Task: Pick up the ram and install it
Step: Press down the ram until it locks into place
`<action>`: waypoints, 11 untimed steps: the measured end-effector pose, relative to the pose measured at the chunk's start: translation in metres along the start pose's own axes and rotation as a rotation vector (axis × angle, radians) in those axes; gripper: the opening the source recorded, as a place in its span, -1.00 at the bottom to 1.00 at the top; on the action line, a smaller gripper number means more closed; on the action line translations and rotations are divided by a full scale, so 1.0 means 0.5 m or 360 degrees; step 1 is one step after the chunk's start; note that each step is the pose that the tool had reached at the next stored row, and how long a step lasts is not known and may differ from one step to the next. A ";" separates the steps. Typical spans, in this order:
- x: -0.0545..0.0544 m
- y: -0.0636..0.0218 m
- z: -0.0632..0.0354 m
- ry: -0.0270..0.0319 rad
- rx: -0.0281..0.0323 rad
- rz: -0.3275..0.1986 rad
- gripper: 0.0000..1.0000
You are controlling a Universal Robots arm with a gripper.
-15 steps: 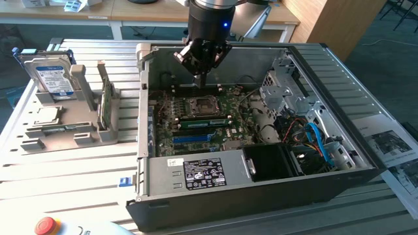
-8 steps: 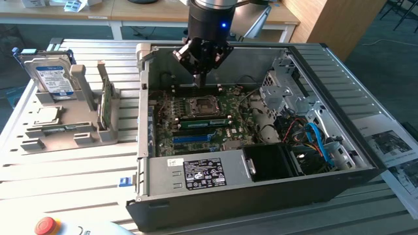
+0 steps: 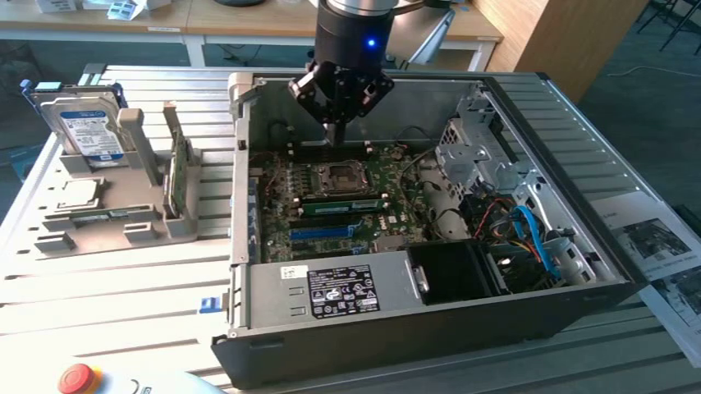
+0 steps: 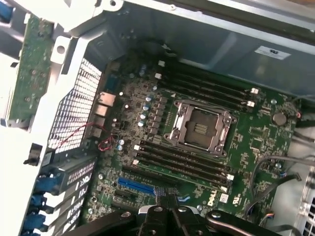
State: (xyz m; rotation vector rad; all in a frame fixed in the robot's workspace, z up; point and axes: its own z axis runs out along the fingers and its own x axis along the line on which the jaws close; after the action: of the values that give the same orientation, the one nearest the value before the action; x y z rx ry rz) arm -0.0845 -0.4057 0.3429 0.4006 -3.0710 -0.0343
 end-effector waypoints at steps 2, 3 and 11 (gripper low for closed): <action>0.000 0.000 0.000 -0.00013 -0.00020 0.0049 -0.80; 0.000 0.000 0.000 -0.00020 -0.00030 0.0073 -0.80; 0.000 0.000 0.000 -0.00072 -0.00108 0.0261 -0.80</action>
State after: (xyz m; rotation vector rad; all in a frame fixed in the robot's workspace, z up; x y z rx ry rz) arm -0.0845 -0.4057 0.3427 0.1475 -3.0954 -0.0399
